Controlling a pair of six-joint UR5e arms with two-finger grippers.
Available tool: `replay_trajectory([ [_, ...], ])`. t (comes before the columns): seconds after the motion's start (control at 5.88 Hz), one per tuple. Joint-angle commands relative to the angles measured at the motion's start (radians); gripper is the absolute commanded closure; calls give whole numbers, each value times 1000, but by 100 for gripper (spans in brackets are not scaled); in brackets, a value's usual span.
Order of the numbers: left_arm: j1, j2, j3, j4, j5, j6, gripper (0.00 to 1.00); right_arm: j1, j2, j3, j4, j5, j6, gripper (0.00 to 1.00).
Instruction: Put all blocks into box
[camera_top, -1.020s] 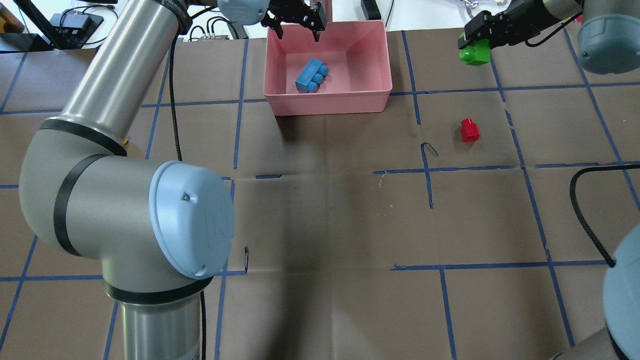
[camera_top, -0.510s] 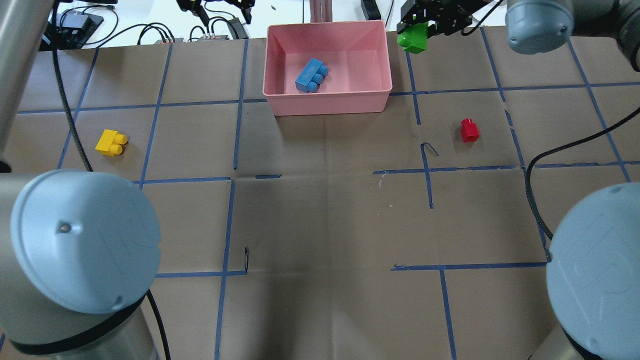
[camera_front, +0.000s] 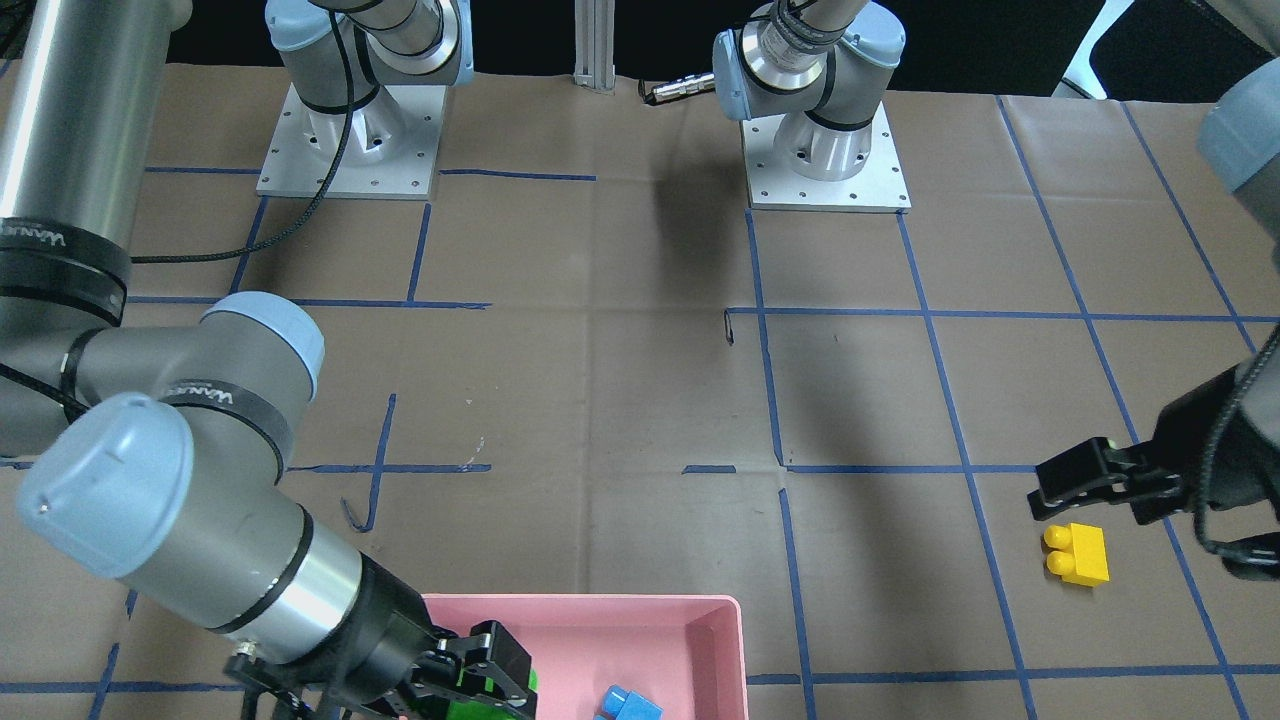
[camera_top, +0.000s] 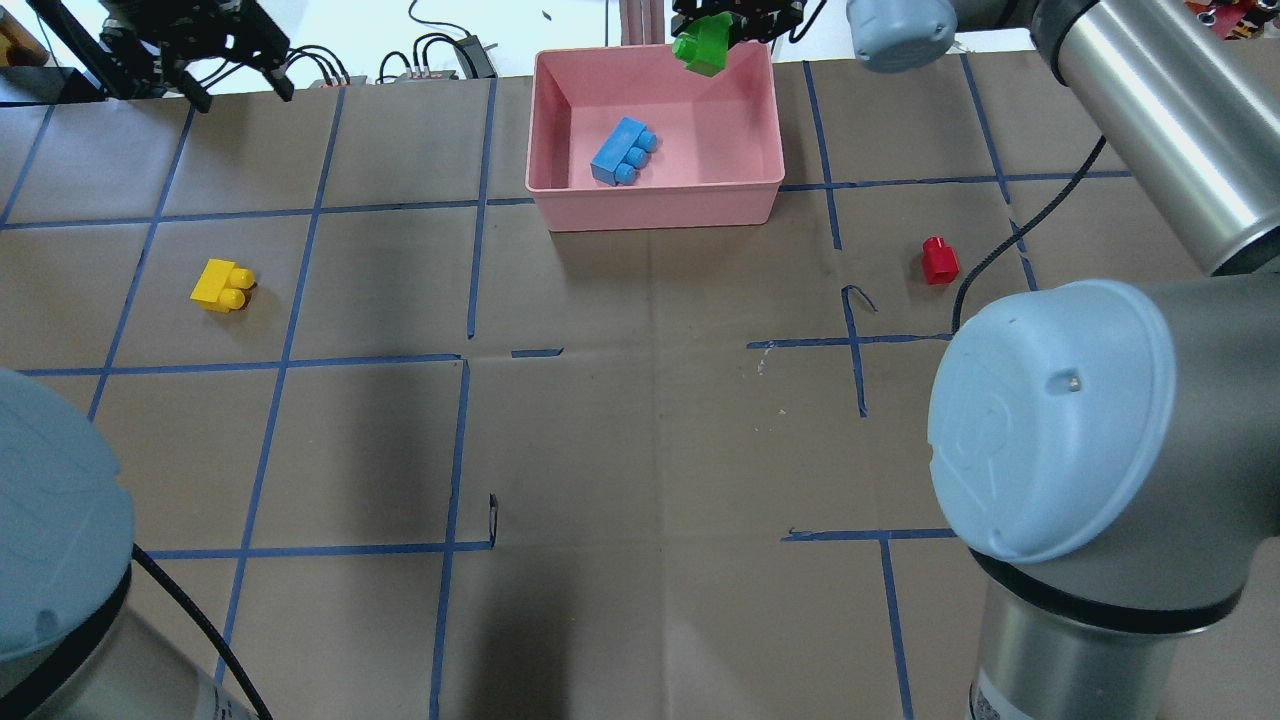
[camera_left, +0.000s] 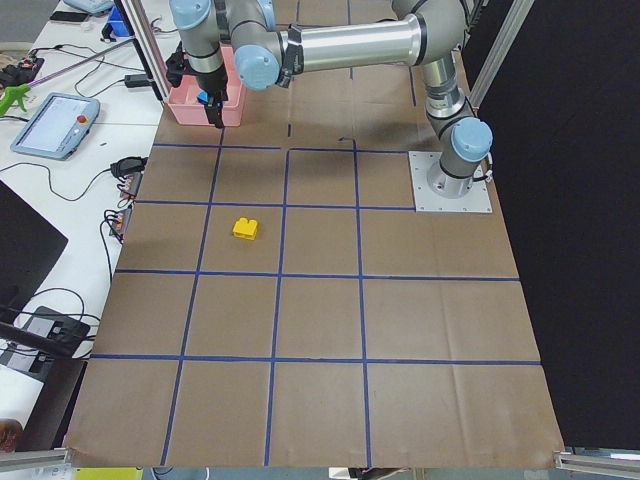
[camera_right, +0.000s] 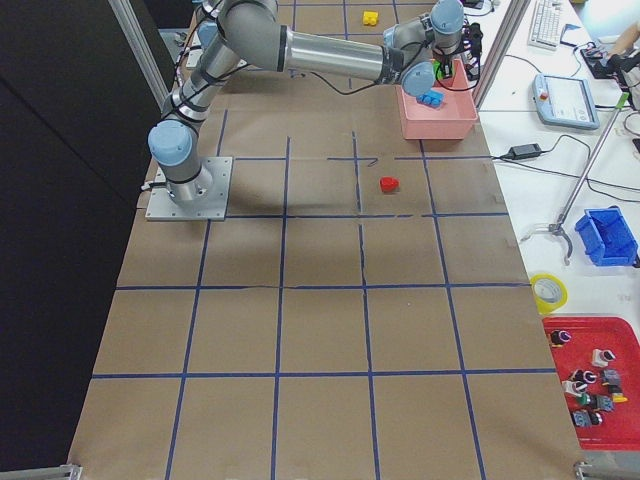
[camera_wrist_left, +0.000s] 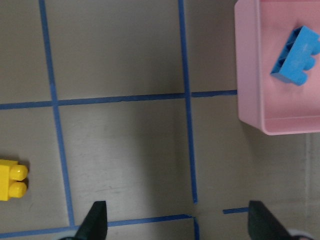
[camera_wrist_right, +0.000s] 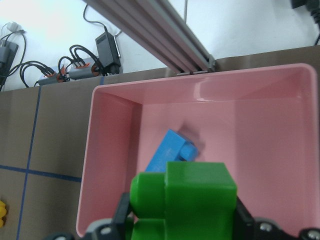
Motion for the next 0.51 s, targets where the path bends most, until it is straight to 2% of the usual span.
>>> replay_trajectory([
  [0.0, 133, -11, -29, 36, 52, 121, 4, 46, 51, -25, 1, -2, 40, 57],
  [0.17, 141, -33, -40, 69, 53, 146, 5, 46, 54, -22, 0, -5, 36, 1],
  [0.34, 158, -56, -88, 139, 49, 213, 6, 45, 57, -22, 3, -4, 39, 0],
])
